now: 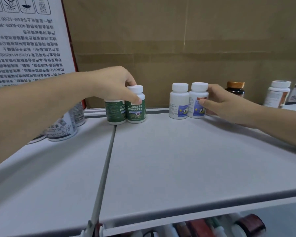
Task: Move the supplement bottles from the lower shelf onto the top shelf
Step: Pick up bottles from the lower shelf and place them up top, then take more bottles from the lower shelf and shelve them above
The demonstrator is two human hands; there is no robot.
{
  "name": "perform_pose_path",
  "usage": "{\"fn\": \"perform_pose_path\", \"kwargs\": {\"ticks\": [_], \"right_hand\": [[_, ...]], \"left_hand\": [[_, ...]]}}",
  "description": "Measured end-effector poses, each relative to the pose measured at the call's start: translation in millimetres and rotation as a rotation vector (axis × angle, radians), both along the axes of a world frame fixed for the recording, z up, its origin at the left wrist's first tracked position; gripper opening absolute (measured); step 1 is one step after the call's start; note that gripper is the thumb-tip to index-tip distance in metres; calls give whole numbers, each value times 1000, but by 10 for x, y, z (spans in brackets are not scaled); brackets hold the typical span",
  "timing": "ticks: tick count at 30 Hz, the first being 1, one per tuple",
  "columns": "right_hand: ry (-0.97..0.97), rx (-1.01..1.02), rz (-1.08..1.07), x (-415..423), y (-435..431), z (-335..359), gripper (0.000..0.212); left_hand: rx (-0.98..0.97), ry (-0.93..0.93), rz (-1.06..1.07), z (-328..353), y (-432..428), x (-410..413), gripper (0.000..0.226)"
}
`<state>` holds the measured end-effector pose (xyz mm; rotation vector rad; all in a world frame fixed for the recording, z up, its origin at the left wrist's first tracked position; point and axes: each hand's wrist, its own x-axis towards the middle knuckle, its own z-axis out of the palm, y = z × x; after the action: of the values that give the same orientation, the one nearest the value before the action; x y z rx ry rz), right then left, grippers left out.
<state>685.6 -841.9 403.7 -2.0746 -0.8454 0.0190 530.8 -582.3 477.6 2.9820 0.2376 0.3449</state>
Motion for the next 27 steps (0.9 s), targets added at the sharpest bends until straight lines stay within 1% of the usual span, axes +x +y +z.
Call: {"fn": "perform_pose_path", "kwargs": {"ticks": [3, 5, 6, 8, 9, 10, 12, 15, 18, 20, 22, 25, 27], "right_hand": [[-21, -165, -72, -63, -52, 65, 58], [-23, -272, -189, -131, -109, 122, 63], [-22, -308, -247, -179, -142, 143, 59], [-51, -359, -301, -322, -187, 156, 44], [-72, -391, -299, -422, -210, 150, 39], [-95, -421, -281, -535, -232, 147, 40], [-194, -477, -230, -802, -282, 179, 47], [-361, -516, -160, -1261, -351, 277, 31], [-440, -505, -123, -1686, -484, 352, 18], [-493, -517, -92, -1974, -611, 364, 13], [-537, -558, -54, -2253, -755, 336, 11], [-607, -549, 40, -2626, -994, 193, 8], [-624, -543, 98, -2863, -1108, 32, 11]], "left_hand": [[44, 7, -32, -17, 38, 1, 33], [67, -7, -50, -31, 46, -21, 41], [74, -17, -52, -26, 37, -40, 50], [104, -45, -34, 10, -6, -129, 72], [132, -68, -26, 36, -30, -192, 77], [163, -95, -22, 63, -56, -265, 78], [216, -139, -18, 101, -119, -455, 75], [294, -141, 20, 110, -282, -857, 63], [321, -78, 74, 68, -474, -1364, 39], [343, -61, 104, -17, -597, -1764, 32], [348, -74, 117, -161, -716, -2194, 31], [228, -117, 141, -462, -845, -2850, 29], [197, -151, 168, -701, -902, -3241, 35]]}}
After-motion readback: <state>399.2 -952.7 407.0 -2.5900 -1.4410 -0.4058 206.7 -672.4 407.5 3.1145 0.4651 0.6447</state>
